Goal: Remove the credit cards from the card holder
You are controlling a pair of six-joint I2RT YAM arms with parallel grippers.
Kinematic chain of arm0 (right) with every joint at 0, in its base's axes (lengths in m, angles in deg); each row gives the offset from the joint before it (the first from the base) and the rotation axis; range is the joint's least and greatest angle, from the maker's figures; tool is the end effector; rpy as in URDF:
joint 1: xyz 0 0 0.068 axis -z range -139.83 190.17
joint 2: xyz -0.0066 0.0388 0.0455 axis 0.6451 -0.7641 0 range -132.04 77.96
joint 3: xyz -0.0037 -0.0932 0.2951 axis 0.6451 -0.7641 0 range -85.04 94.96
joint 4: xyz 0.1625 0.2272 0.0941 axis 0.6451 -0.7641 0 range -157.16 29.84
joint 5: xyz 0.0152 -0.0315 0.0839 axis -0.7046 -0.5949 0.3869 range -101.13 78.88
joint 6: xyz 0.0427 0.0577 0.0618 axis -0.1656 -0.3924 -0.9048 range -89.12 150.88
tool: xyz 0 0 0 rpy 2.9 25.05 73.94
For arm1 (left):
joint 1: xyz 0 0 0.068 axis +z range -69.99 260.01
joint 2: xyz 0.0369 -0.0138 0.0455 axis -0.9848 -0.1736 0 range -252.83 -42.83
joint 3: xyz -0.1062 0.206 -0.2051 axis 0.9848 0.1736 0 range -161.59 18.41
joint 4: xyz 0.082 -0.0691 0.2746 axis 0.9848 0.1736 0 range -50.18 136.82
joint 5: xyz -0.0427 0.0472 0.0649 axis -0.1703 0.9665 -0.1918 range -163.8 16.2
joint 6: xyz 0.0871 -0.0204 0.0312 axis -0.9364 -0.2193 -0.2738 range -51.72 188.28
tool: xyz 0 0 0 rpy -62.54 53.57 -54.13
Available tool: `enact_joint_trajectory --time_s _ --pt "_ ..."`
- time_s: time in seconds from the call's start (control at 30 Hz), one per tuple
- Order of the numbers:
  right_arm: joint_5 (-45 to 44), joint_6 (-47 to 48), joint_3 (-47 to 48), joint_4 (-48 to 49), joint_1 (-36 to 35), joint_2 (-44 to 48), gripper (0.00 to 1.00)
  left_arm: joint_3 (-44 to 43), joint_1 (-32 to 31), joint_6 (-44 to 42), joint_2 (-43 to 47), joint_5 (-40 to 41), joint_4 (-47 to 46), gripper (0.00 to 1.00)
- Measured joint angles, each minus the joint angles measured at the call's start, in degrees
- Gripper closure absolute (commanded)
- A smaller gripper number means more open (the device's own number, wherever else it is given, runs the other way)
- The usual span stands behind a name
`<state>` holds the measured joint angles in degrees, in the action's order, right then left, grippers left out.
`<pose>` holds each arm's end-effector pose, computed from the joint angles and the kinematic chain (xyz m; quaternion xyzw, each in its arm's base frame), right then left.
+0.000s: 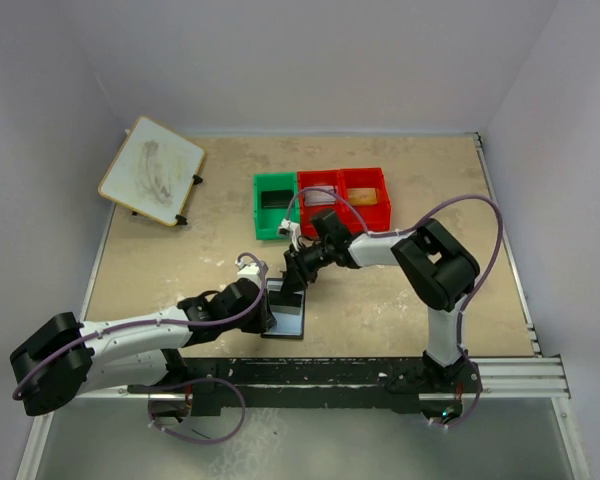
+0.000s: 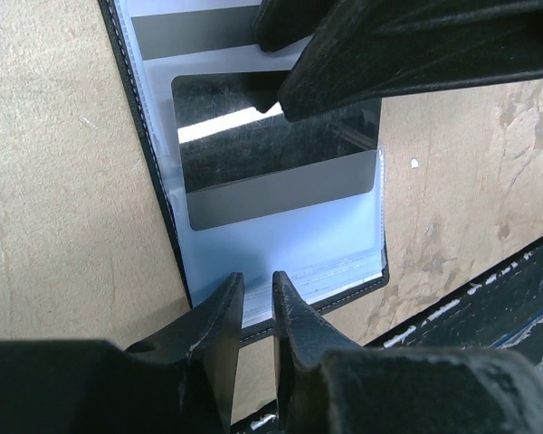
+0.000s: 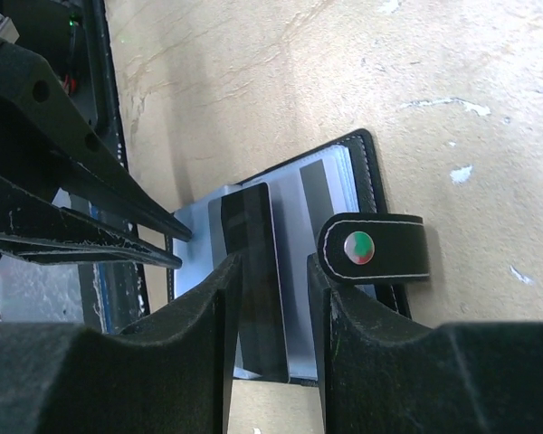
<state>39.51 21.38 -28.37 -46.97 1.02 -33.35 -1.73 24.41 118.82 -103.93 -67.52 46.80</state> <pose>0.2970 0.3272 0.1158 -0.3809 0.7516 0.5083 0.1780 0.1387 -0.1859 0.1210 0.0214 0.9320 -0.2557 0.2562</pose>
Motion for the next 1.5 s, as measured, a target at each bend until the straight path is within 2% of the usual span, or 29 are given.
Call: enact_joint_trajectory --time_s 0.47,0.6,0.67,1.0,1.5 --pt "3.0 8.4 4.1 -10.7 -1.5 -1.5 0.65 -0.2 0.0 0.0 0.0 0.8 0.5 0.83" --pt "3.3 9.1 4.8 -12.1 -1.8 -1.9 0.7 -0.2 0.0 0.0 0.0 0.8 0.6 0.83" --pt "3.3 9.1 5.1 -12.6 -1.9 -2.1 0.79 -0.2 0.0 0.0 0.0 0.9 0.6 0.83" --pt "3.1 8.0 5.1 -13.1 -2.1 -1.9 1.0 -0.3 0.0 0.0 0.0 1.0 0.8 0.83" --pt "-1.3 0.0 2.3 -8.5 -0.2 3.1 1.0 -0.3 0.0 -0.2 0.7 2.1 1.8 0.83"
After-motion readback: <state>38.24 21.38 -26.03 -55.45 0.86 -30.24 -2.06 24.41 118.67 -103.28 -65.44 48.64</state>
